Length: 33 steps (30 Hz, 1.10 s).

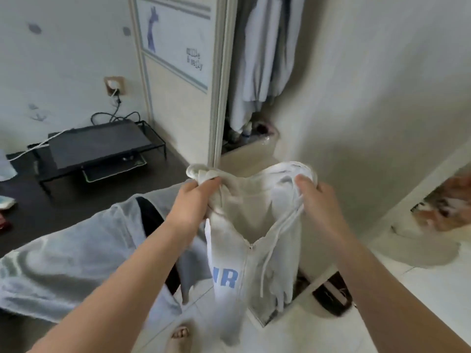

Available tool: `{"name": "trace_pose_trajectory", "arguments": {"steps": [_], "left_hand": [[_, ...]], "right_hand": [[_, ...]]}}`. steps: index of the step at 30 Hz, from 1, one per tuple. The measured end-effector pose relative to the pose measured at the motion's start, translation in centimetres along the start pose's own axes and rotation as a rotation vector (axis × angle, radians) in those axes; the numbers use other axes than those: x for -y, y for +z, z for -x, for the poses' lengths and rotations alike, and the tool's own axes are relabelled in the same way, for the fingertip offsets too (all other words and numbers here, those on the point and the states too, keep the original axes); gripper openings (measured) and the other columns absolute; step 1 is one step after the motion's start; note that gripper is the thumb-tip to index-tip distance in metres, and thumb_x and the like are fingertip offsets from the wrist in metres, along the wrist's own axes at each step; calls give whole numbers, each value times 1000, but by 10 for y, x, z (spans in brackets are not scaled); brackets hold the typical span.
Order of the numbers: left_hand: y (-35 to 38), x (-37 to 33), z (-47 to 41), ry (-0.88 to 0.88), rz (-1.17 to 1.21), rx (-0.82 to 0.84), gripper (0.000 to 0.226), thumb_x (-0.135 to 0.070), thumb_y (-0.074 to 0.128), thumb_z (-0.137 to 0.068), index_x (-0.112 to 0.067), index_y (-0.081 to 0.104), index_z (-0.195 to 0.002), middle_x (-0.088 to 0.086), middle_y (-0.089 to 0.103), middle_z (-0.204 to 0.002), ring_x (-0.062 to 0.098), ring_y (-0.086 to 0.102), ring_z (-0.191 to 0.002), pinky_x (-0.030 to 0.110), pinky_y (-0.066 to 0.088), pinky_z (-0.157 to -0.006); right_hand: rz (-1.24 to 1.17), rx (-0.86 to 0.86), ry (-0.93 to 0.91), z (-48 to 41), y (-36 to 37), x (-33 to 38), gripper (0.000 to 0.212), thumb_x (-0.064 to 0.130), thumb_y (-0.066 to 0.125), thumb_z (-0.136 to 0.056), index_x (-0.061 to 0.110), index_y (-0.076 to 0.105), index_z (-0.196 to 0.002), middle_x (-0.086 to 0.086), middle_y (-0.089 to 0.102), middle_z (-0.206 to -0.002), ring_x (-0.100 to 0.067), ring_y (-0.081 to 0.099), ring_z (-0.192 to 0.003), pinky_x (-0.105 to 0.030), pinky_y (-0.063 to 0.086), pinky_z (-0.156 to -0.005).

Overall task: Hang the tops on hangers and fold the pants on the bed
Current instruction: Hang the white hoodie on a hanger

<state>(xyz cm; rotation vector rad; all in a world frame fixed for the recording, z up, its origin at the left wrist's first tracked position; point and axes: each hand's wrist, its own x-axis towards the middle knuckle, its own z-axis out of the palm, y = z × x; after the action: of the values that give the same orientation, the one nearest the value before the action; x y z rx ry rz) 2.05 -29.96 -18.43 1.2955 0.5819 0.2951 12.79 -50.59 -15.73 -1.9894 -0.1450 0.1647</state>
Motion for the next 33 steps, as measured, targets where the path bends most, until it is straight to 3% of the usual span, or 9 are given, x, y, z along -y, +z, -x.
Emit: {"name": "trace_pose_trajectory", "arguments": {"steps": [3,6,9,11,16,22,25,28,33], "left_hand": [[30,-47,-52,58,-11,139,29,-33,66,-89,-10,70,-106,17,76,-95,35,74,-84,43,59,-71],[58,-91,-96,112,-23,278,17,-24,62,-95,-9,70,-98,12,74,-82,22,73,-69,28,54,-56],[78,-135,-141,203,-63,407,25,-29,63,-95,-5,71,-98,19,75,-91,29,74,-82,35,58,-71],[92,-163,-168,285,-96,483,35,-36,63,-94,-3,71,-104,19,74,-90,30,73,-80,34,55,-67],[135,-237,-215,389,-118,542,32,-37,60,-97,-7,70,-105,14,75,-86,28,74,-81,34,54,-69],[195,-342,-237,573,-96,579,31,-35,63,-97,-4,62,-91,7,65,-73,16,66,-65,22,47,-54],[224,-394,-241,666,-93,566,31,-36,65,-94,-7,59,-88,10,61,-75,22,63,-69,28,48,-62],[254,-446,-243,700,-41,578,34,-37,67,-87,-4,63,-94,16,67,-85,28,67,-76,33,50,-69],[304,-517,-233,678,89,572,6,-13,56,-95,-16,51,-96,9,57,-78,23,59,-69,36,53,-73]], "right_hand": [[-37,-103,-59,-34,-12,32,28,29,54,-94,16,70,-75,0,65,-69,-17,60,-66,-31,47,-64],[-39,-190,-133,-68,-22,69,24,25,53,-97,17,75,-94,-4,77,-94,-19,72,-90,-36,54,-85],[-33,-290,-199,-99,-28,104,24,24,50,-99,19,73,-98,1,76,-95,-13,71,-89,-27,54,-78],[-18,-358,-227,-118,-32,128,25,25,49,-100,16,72,-95,4,74,-88,-10,68,-80,-21,51,-69],[28,-520,-336,-164,-58,190,37,29,50,-98,-4,64,-89,-3,64,-79,-16,58,-72,-28,45,-63],[125,-607,-410,-201,-114,283,24,27,50,-97,14,54,-76,-5,49,-71,-16,47,-65,-30,35,-60],[183,-651,-420,-218,-145,330,29,28,51,-93,5,58,-75,-7,55,-72,-20,53,-65,-31,44,-61],[258,-723,-440,-228,-176,378,29,26,57,-89,11,45,-67,-6,47,-65,-23,48,-59,-32,48,-57],[675,-857,-375,-229,-222,443,33,27,54,-92,11,45,-64,-8,57,-64,-29,56,-64,-34,48,-63]]}}
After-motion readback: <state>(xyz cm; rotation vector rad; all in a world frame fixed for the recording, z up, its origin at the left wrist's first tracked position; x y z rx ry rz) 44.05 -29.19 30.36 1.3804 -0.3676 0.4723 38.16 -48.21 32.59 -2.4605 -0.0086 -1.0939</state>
